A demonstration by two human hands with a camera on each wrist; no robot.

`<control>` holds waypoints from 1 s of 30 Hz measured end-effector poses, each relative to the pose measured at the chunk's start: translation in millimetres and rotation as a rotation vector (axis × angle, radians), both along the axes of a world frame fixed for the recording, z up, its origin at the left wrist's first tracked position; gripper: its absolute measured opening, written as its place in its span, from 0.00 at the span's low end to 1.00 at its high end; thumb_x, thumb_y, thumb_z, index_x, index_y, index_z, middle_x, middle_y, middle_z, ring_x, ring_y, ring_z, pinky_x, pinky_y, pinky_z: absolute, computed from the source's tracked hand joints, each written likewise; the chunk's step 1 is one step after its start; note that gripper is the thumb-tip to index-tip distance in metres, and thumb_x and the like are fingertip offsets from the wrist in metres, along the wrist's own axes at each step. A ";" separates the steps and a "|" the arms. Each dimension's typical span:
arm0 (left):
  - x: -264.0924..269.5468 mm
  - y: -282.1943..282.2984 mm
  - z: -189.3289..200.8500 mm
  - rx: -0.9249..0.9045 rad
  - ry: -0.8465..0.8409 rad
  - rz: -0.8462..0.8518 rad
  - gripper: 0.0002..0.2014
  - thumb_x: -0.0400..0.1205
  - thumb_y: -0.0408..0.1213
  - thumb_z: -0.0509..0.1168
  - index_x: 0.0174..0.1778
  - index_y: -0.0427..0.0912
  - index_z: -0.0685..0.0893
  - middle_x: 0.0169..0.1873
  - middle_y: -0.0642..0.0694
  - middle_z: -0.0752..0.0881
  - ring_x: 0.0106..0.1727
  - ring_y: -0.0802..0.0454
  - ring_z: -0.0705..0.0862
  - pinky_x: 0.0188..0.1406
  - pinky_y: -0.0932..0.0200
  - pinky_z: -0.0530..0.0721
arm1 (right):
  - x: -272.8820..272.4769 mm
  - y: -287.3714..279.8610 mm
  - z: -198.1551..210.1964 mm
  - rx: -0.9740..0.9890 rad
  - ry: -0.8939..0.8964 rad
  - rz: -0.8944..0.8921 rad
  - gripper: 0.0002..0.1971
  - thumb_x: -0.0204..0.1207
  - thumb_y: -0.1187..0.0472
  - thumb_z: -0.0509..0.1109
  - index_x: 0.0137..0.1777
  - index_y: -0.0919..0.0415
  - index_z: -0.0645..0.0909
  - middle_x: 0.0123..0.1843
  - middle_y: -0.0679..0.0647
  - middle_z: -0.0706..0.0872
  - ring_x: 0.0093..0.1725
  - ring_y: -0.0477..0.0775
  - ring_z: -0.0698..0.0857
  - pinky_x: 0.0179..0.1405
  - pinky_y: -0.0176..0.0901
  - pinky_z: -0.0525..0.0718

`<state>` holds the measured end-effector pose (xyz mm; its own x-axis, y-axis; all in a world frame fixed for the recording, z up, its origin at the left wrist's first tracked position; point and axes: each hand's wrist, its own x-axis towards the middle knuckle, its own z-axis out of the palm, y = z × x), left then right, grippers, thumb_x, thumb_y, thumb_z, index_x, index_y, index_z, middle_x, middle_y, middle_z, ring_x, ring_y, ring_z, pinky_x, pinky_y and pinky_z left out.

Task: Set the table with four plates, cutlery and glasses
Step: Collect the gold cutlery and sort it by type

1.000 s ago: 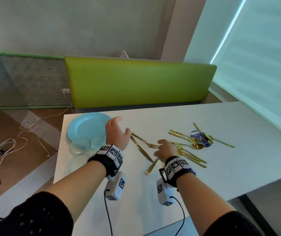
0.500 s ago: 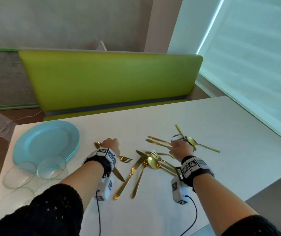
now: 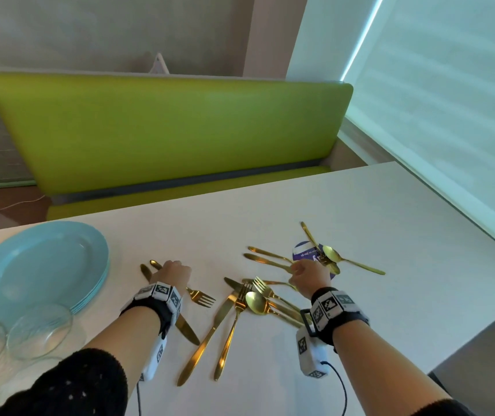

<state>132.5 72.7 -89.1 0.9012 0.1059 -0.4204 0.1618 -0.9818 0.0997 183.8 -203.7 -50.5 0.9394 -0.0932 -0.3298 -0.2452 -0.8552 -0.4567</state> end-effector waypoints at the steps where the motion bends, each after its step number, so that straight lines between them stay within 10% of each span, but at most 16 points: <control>1: 0.3 1.3 -1.1 0.007 -0.004 -0.017 0.16 0.81 0.27 0.54 0.61 0.39 0.79 0.64 0.42 0.76 0.68 0.45 0.74 0.65 0.52 0.79 | -0.9 0.2 -2.0 0.002 0.005 -0.003 0.14 0.73 0.68 0.69 0.58 0.59 0.84 0.58 0.55 0.87 0.60 0.54 0.83 0.61 0.40 0.80; 19: 22.4 -23.8 37.4 -0.454 -0.434 0.102 0.01 0.85 0.32 0.56 0.49 0.42 0.71 0.51 0.41 0.80 0.53 0.42 0.82 0.47 0.54 0.77 | -16.4 14.7 -22.7 -0.218 0.114 0.087 0.15 0.78 0.65 0.66 0.63 0.55 0.81 0.64 0.54 0.82 0.63 0.53 0.83 0.63 0.43 0.82; 27: 19.5 -38.2 44.6 -0.763 -0.255 0.449 0.07 0.86 0.35 0.55 0.57 0.39 0.74 0.49 0.39 0.84 0.41 0.45 0.81 0.46 0.52 0.84 | -13.9 21.8 -27.4 -0.321 0.176 0.136 0.15 0.80 0.63 0.63 0.64 0.60 0.82 0.65 0.57 0.84 0.64 0.55 0.83 0.63 0.43 0.82; 30: 15.1 -41.6 42.6 -0.894 -0.201 0.538 0.07 0.86 0.34 0.54 0.58 0.40 0.74 0.40 0.45 0.83 0.32 0.52 0.79 0.30 0.64 0.82 | -11.7 22.7 -29.5 -0.324 0.211 0.159 0.17 0.80 0.64 0.60 0.65 0.64 0.81 0.66 0.61 0.83 0.66 0.60 0.81 0.63 0.46 0.79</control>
